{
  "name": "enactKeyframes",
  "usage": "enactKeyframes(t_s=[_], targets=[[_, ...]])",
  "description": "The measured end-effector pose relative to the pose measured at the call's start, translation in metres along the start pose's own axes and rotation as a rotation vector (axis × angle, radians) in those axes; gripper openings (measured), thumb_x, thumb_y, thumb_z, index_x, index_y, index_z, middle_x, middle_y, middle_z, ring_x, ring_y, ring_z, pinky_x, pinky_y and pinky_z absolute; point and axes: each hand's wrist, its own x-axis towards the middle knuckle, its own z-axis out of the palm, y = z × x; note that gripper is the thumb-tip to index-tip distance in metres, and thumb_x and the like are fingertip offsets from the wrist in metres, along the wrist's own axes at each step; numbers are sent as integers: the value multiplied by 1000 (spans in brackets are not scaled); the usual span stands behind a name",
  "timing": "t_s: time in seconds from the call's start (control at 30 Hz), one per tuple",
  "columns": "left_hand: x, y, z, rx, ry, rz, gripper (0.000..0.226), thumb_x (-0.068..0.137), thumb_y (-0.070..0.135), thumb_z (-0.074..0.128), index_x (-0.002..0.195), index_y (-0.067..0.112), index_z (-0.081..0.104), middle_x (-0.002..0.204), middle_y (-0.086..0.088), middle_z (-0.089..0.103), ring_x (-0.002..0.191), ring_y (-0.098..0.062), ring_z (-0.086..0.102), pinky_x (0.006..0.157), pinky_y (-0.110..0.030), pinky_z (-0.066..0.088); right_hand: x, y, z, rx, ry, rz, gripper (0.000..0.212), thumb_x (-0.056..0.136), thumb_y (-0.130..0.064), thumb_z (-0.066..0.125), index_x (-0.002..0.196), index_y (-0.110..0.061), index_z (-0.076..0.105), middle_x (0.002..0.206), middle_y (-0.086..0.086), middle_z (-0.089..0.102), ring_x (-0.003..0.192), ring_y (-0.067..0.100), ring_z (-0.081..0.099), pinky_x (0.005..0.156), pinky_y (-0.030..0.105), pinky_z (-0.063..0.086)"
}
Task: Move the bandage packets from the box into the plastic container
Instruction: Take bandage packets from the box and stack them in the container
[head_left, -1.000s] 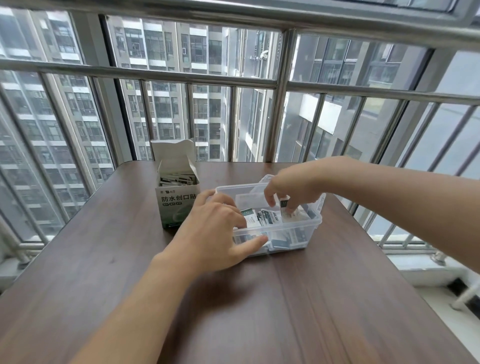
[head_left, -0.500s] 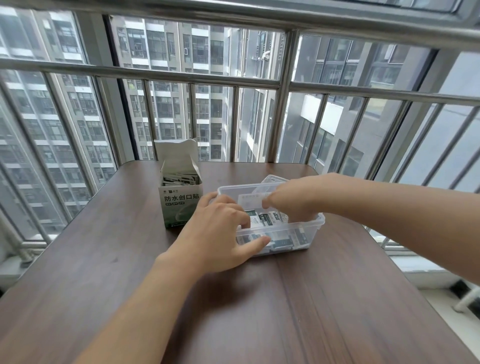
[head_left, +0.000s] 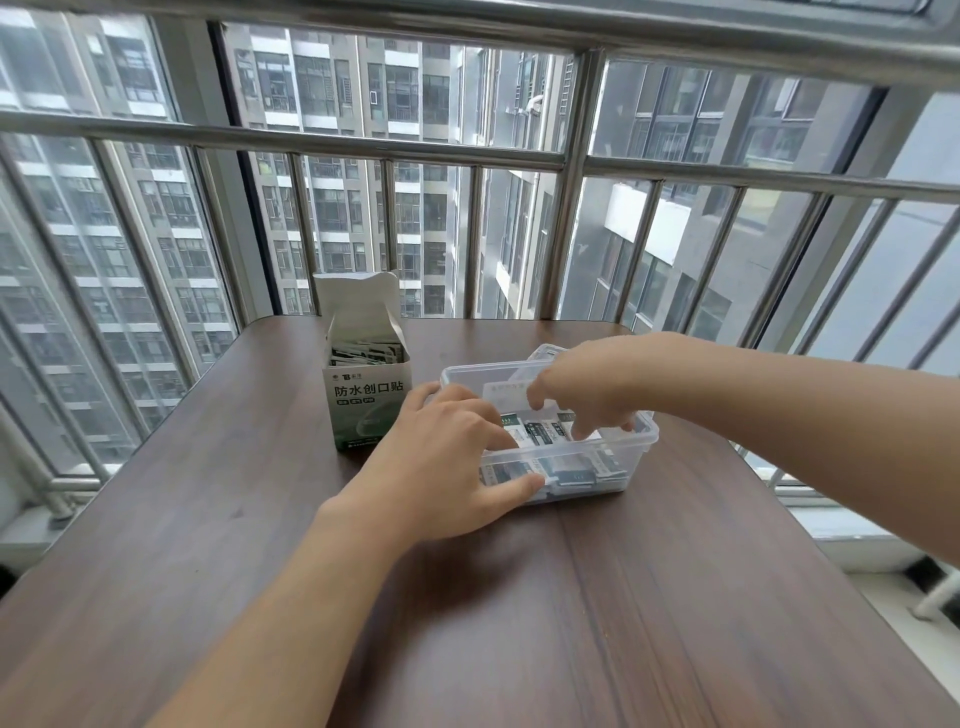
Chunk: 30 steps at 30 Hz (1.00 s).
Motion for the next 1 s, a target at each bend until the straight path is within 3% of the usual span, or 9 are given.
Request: enactKeyframes(t_s=[0.13,0.23,0.3,0.47,0.6,0.77,1.0], targets=[[1,0,0,21,-14,8,67,82,81,35,100,33,79,111,20,68,116,-9,50,113,-39,29,1,0,5,15,65,-2,57,92,-16,72,144,-24,50,125,3,65,60,17,70,60,35,63],[1,0,1,16,-7,11,67,81,81,35,96,32,79,108,20,68,114,-9,51,112,-39,30,2,0,5,74,-9,-40,46,91,-6,66,135,-15,57,127,5,67,56,12,65,39,18,51],[1,-1,2,13,1,10,66,81,81,36,97,32,79,107,21,68,113,-8,51,112,-39,31,3,1,5,106,-24,-47,51,88,-1,64,136,-16,56,127,3,67,57,9,60,34,15,44],[1,-1,2,-4,12,8,65,81,80,39,106,34,77,111,20,69,115,-8,52,112,-40,32,5,0,6,155,-26,-65,60,85,-1,64,141,-21,53,123,1,68,81,21,71,47,22,52],[1,-1,2,-7,9,4,65,80,81,39,111,36,75,111,20,70,116,-8,52,112,-42,32,1,5,4,309,-50,-66,57,92,-6,66,144,-20,50,126,2,65,73,21,71,39,19,50],[1,-1,2,-11,20,7,64,80,80,40,110,36,75,109,19,69,115,-9,53,112,-41,33,-1,4,1,406,-64,-63,54,95,-24,69,146,-22,49,136,-5,59,82,24,74,57,26,59],[1,-1,1,-8,34,14,62,80,79,41,107,34,76,102,18,70,111,-10,54,109,-38,34,-1,1,4,418,-43,-55,52,95,-33,68,144,-22,52,134,-5,60,82,24,75,50,22,52]])
